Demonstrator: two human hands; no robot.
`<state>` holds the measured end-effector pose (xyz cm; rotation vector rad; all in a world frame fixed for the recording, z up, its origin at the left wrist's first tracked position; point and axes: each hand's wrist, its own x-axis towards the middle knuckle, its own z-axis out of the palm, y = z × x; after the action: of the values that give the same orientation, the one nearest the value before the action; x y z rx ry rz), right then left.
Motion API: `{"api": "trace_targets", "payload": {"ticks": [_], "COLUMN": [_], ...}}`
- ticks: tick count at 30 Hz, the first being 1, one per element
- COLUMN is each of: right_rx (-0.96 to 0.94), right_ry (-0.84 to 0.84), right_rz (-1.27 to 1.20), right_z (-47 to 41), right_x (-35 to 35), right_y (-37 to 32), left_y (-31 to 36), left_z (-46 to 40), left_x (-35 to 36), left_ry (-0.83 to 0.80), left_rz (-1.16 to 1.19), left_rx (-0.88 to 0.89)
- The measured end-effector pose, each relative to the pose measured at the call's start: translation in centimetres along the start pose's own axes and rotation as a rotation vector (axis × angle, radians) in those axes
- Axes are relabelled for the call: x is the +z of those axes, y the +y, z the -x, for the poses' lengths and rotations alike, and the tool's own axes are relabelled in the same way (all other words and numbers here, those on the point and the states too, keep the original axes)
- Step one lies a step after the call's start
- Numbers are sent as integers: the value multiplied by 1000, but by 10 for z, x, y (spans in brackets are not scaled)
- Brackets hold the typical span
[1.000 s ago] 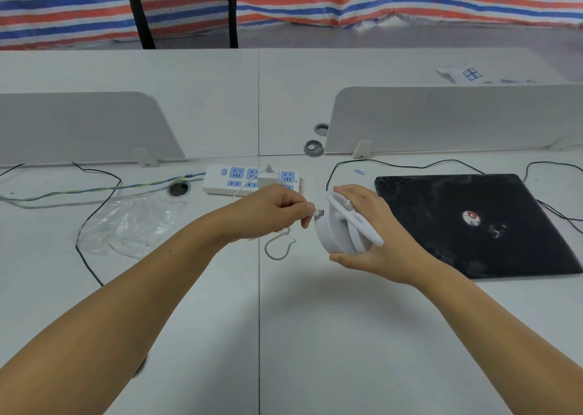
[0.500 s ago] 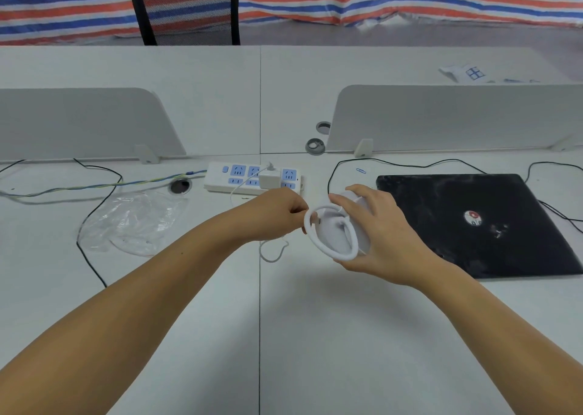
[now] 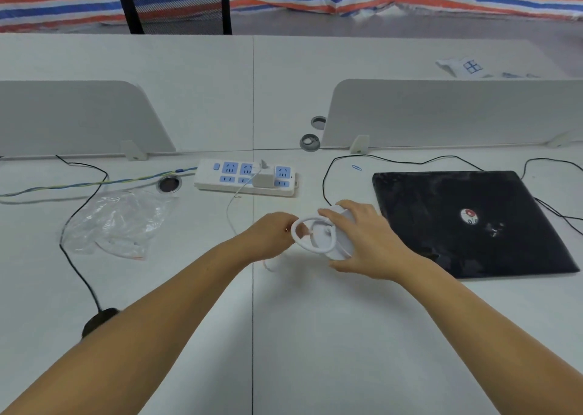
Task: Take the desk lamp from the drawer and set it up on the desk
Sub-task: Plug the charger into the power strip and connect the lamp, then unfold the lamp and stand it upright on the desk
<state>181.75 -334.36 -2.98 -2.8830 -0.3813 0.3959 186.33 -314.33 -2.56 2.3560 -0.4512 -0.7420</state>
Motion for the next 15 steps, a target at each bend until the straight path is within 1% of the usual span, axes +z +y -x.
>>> {"api": "trace_targets", "payload": {"ticks": [4, 10, 15], "right_rx": [53, 58, 78], "right_ry": [-135, -199, -202], "right_rz": [4, 103, 33], "right_z": [-21, -35, -35], "right_x": [29, 59, 71], "right_y": [23, 43, 50], "left_y": [-34, -57, -66], "left_z": [-16, -21, -22], "left_x": [31, 52, 57], "left_ry": [104, 120, 227], "left_rz": [-80, -230, -299], "left_rx": [16, 82, 212]}}
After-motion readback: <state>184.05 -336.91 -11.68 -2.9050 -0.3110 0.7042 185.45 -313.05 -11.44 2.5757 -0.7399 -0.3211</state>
